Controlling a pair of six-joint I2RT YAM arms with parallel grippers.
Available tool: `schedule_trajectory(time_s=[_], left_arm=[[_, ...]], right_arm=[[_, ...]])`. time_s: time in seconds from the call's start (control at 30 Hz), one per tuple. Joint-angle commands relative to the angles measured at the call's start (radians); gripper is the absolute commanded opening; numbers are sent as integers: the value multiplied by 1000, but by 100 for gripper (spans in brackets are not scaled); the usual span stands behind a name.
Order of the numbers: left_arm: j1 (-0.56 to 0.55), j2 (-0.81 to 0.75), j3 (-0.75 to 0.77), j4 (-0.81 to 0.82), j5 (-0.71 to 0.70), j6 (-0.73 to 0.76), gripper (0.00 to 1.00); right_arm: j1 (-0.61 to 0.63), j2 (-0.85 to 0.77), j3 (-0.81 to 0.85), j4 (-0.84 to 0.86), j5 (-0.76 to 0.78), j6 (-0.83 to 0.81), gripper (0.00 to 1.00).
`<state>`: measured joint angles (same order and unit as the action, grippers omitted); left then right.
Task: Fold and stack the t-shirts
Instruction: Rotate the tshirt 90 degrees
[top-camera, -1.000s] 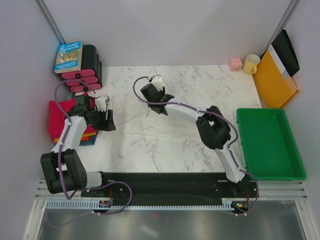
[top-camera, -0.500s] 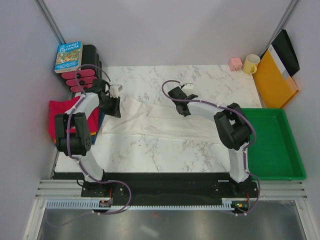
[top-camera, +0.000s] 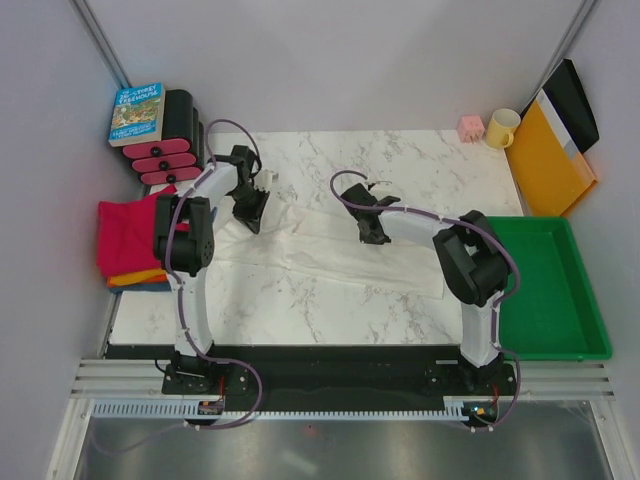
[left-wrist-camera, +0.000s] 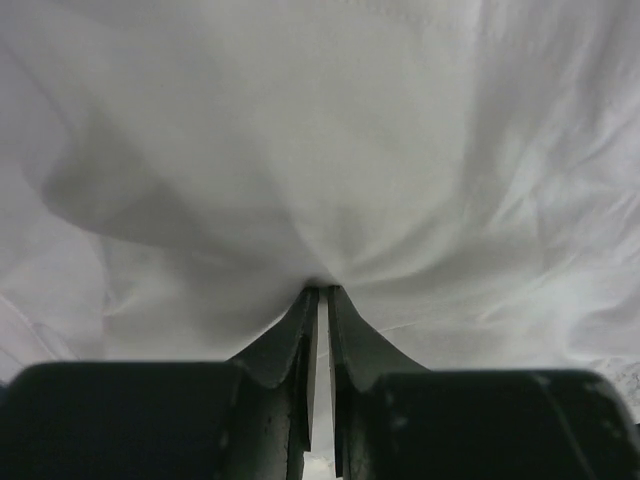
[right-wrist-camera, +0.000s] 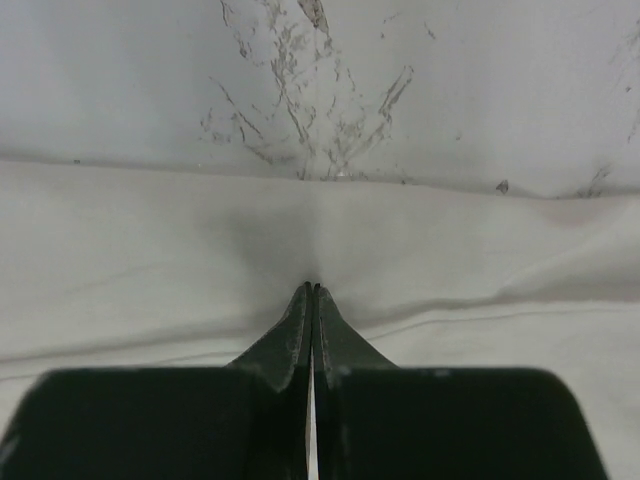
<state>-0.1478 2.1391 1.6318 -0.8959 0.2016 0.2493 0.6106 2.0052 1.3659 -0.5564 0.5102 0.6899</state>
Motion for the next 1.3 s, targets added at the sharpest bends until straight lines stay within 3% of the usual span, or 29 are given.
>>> schedule_trajectory(time_s=[0.0,0.13,0.27,0.43,0.57,0.73,0.83,1.1,1.27], left_arm=[[-25,117,215,-125,-100,-25,14],[-55,211,391,-176,-113,-18,15],[-145,327,681,-241,-160,22,17],[-271,413,821,-207,-231,100,19],[-340,420,830,-128,-206,90,20],[-328,394,843,-77,-206,0,22],[-277,311,739,-37,-142,-77,23],[-107,121,605,-3,-67,-110,27],[3,-43,415,51,-16,-116,30]], right_arm=[[5,-16,-118,-76,-130,36,0],[35,-42,-180,-45,-174,46,0],[141,-33,-205,-27,-214,85,0],[245,16,-169,25,-301,169,0],[336,93,-68,33,-347,189,0],[351,95,-31,18,-297,211,0],[347,61,-30,1,-243,206,0],[304,-55,-168,-16,-141,218,1],[310,-197,-263,41,-87,229,18]])
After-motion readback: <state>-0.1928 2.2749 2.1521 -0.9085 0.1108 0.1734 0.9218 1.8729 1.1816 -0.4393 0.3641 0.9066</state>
